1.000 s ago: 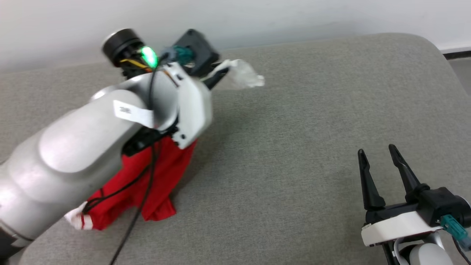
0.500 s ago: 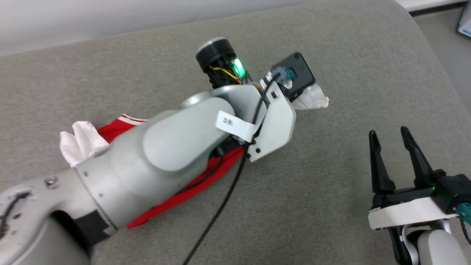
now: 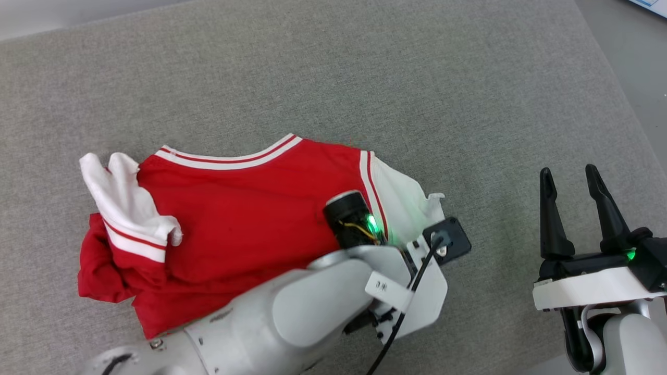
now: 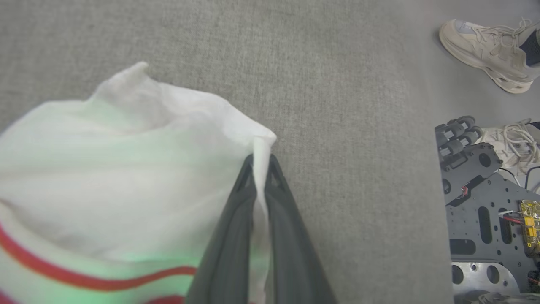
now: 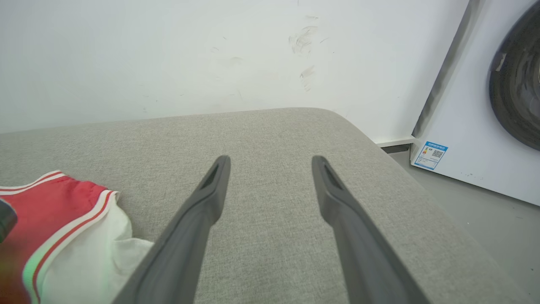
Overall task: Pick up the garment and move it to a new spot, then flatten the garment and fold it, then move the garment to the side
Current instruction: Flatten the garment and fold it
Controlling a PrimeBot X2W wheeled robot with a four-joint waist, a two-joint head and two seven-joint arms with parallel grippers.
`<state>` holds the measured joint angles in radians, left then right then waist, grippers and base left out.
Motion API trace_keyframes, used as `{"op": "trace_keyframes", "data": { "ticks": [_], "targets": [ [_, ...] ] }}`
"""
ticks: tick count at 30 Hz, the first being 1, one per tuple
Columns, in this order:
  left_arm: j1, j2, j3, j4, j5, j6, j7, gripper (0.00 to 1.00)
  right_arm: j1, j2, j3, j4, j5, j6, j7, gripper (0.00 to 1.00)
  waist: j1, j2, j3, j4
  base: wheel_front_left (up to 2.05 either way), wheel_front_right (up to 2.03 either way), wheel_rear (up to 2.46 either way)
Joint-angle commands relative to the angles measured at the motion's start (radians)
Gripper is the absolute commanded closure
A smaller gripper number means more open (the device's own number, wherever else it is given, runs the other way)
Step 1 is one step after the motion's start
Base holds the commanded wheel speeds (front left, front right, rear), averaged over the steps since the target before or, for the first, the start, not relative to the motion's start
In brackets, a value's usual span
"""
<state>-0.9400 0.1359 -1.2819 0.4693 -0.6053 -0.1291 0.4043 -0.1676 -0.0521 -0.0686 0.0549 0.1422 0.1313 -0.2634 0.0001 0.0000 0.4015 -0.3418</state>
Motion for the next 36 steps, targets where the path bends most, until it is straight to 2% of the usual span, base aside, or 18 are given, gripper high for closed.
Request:
{"op": "trace_keyframes", "data": {
  "ticks": [1,3,4,5,9,13,14,15,16,21,27,36],
  "targets": [
    [0.035,-0.005,0.001,-0.008,0.019,0.0,0.019,1.0,-0.021,0.003,0.002,0.002,0.004,-0.001,-0.002,0.0,-0.0001,0.0,0.001,0.001,0.0,0.0,0.0],
    [0.054,-0.004,0.001,-0.004,0.018,0.0,0.014,1.0,-0.022,0.003,0.002,0.004,-0.002,-0.001,-0.002,0.0,-0.0001,0.0,-0.004,0.007,0.0,0.0,0.0],
    [0.061,-0.005,0.001,-0.007,0.019,0.0,0.015,0.96,-0.02,0.004,0.001,0.004,-0.006,-0.001,-0.002,0.0,-0.0001,0.0,-0.008,0.012,0.0,0.0,0.0],
    [0.058,-0.006,0.001,-0.011,0.029,0.0,0.009,0.0,-0.017,0.003,-0.002,0.005,-0.011,-0.001,-0.002,0.0,-0.0001,0.0,-0.015,0.018,0.0,0.0,0.0],
    [0.022,-0.017,0.002,-0.038,0.036,0.0,-0.082,0.0,0.011,0.003,-0.017,0.008,-0.033,-0.001,-0.002,0.0,-0.0001,0.0,-0.056,0.053,0.0,0.0,0.0],
    [-0.015,-0.021,0.015,-0.037,0.0,0.0,-0.24,0.0,0.042,0.003,-0.034,0.008,-0.05,-0.001,-0.002,0.0,-0.0001,0.0,-0.111,0.1,0.0,0.0,0.0],
    [-0.015,-0.021,0.015,-0.037,0.0,0.0,-0.24,0.0,0.042,0.003,-0.034,0.008,-0.05,-0.001,-0.002,0.0,-0.0001,0.0,-0.111,0.1,0.0,0.0,0.0],
    [-0.031,-0.019,0.041,-0.03,-0.001,0.003,-0.311,0.0,0.061,0.003,-0.037,0.008,-0.06,-0.001,-0.002,0.0,-0.0001,0.0,-0.139,0.123,0.0,0.0,0.0],
    [-0.031,-0.019,0.041,-0.03,-0.001,0.003,-0.311,0.0,0.061,0.003,-0.037,0.008,-0.06,-0.001,-0.002,0.0,-0.0001,0.0,-0.139,0.123,0.0,0.0,0.0],
    [-0.049,0.042,0.105,-0.03,-0.016,0.027,-0.386,0.0,0.091,0.003,-0.037,0.002,-0.076,-0.001,-0.002,0.0,-0.0001,0.0,-0.2,0.173,0.0,0.0,0.0],
    [-0.087,0.18,0.168,-0.074,-0.083,0.018,-0.315,0.0,0.113,0.003,-0.034,0.001,-0.088,-0.001,-0.002,0.0,-0.0001,0.0,-0.237,0.211,0.0,0.0,0.0],
    [-0.172,0.385,0.191,-0.106,-0.228,0.004,-0.037,0.0,0.114,0.003,-0.018,-0.002,-0.091,-0.001,-0.002,0.0,-0.0001,0.0,-0.235,0.217,0.0,0.0,0.0]
  ]
}}
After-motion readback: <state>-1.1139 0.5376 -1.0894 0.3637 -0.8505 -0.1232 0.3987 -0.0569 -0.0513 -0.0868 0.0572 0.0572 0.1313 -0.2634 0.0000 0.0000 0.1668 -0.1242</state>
